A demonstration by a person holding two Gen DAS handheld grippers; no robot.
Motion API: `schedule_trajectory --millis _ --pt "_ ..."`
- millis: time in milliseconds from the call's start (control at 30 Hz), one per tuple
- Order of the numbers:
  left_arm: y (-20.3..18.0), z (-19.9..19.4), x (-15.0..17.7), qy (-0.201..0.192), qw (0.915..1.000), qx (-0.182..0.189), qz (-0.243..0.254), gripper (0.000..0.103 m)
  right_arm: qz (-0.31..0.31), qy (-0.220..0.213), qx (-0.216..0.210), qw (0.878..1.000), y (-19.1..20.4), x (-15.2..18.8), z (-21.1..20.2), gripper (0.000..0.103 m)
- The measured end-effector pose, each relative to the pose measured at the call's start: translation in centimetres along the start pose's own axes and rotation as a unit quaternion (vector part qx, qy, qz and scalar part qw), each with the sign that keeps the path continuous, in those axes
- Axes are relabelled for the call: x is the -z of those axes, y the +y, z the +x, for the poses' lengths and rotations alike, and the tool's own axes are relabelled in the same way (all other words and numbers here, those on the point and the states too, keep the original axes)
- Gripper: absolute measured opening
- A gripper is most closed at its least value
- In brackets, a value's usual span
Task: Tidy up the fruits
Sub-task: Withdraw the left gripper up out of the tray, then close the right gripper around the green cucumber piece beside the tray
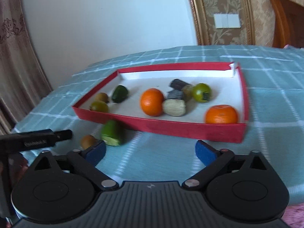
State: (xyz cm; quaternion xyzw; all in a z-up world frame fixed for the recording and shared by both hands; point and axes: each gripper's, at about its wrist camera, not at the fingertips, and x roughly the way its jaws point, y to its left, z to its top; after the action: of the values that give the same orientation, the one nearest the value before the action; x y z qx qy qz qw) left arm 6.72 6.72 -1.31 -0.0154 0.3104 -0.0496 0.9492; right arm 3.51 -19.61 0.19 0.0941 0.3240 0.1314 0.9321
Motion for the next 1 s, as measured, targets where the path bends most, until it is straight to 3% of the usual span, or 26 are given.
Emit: schedule_trajectory --millis 167,233,500,567,633,800,933,1000 --pt "-0.5 0.2 0.0 0.006 0.9999 -0.002 0.012 0.086 -0.016 0.015 0.001 1.000 1.6 -0.8 1.7 0.088" --pt "-0.4 0.3 0.0 0.008 0.9999 0.007 0.010 0.096 -0.016 0.020 0.000 1.000 2.0 -1.1 2.2 0.087" --pt "-0.7 0.6 -0.1 0.017 0.9997 0.005 0.018 0.103 -0.009 0.032 0.003 0.999 2.8 -1.2 3.4 0.086" --pt "-0.6 0.6 -0.1 0.016 0.9997 0.006 0.016 0.103 -0.014 0.030 0.019 0.999 3.1 -1.1 3.3 0.078" --pt "-0.6 0.6 -0.1 0.016 0.9997 0.006 0.016 0.103 -0.010 0.033 -0.001 0.999 3.2 -1.1 3.2 0.058" --pt "-0.5 0.6 -0.1 0.017 0.9997 0.005 0.017 0.103 -0.018 0.033 0.001 0.999 4.4 -1.0 3.7 0.048" --pt "-0.6 0.6 -0.1 0.017 0.9997 0.005 0.016 0.103 -0.029 0.029 -0.012 0.999 4.8 -0.8 3.5 0.031" --pt "-0.6 0.6 -0.1 0.016 0.9997 0.006 0.016 0.103 -0.034 0.024 -0.007 0.999 5.0 -0.7 3.2 0.031"
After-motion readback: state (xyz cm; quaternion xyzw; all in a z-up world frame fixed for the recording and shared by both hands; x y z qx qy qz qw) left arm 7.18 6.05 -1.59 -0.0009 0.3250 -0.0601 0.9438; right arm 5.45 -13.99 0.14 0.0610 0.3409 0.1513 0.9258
